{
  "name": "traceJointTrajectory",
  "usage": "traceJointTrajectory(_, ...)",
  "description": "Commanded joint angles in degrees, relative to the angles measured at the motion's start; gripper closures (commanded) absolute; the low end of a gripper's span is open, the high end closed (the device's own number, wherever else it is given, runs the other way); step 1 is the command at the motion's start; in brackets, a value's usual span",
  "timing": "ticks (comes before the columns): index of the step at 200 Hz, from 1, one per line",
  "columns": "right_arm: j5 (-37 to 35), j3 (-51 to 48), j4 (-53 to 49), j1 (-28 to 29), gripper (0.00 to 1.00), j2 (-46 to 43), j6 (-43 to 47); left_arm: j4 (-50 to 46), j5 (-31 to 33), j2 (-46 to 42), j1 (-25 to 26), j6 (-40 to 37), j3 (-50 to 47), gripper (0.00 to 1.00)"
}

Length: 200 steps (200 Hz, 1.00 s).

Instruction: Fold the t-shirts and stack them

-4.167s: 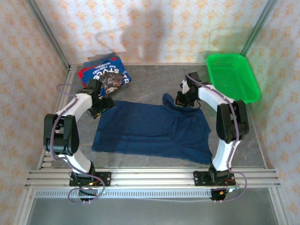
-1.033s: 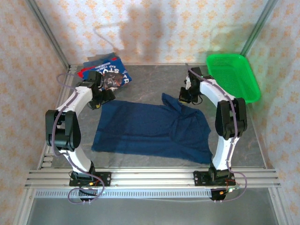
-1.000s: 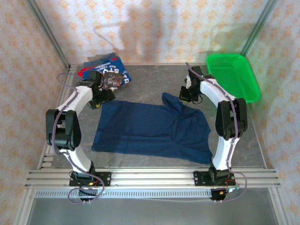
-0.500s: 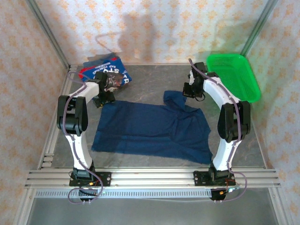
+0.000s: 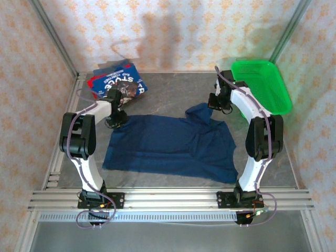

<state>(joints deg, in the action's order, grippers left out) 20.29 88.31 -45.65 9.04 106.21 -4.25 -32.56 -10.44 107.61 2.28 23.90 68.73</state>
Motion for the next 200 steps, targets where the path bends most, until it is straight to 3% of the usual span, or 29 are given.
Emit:
traceJointTrajectory(1, -2.4, 0.7, -1.7, -0.5, 1.0, -1.1, 0.1, -1.0, 1.4, -2.8, 0.4, 1.6, -4.0, 0.79)
traceJointTrajectory(41, -2.6, 1.1, -2.2, -0.8, 1.0, -0.5, 0.4, -1.0, 0.0, -5.6, 0.3, 2.3, -5.5, 0.69)
traceJointTrajectory(77, -2.6, 0.7, -2.3, -1.0, 1.0, -0.1, 0.2, -0.8, -2.9, -12.0, -0.7, 3.9, -3.7, 0.4)
traceJointTrajectory(107, -2.6, -0.2, -1.7, -1.0, 1.0, -0.5, 0.0, -2.7, -1.4, -14.6, -3.3, 4.2, 0.6, 0.3)
traceJointTrajectory(159, -2.4, -0.3, -2.1, -1.0, 1.0, 0.1, 0.4, -0.3, -2.0, -7.6, -5.9, 2.2, 6.8, 0.31)
traceJointTrajectory(200, -2.7, 0.2, -3.0, -1.0, 1.0, 0.3, 0.8, 1.8, -3.7, 0.3, -6.1, 1.1, 11.5, 0.43)
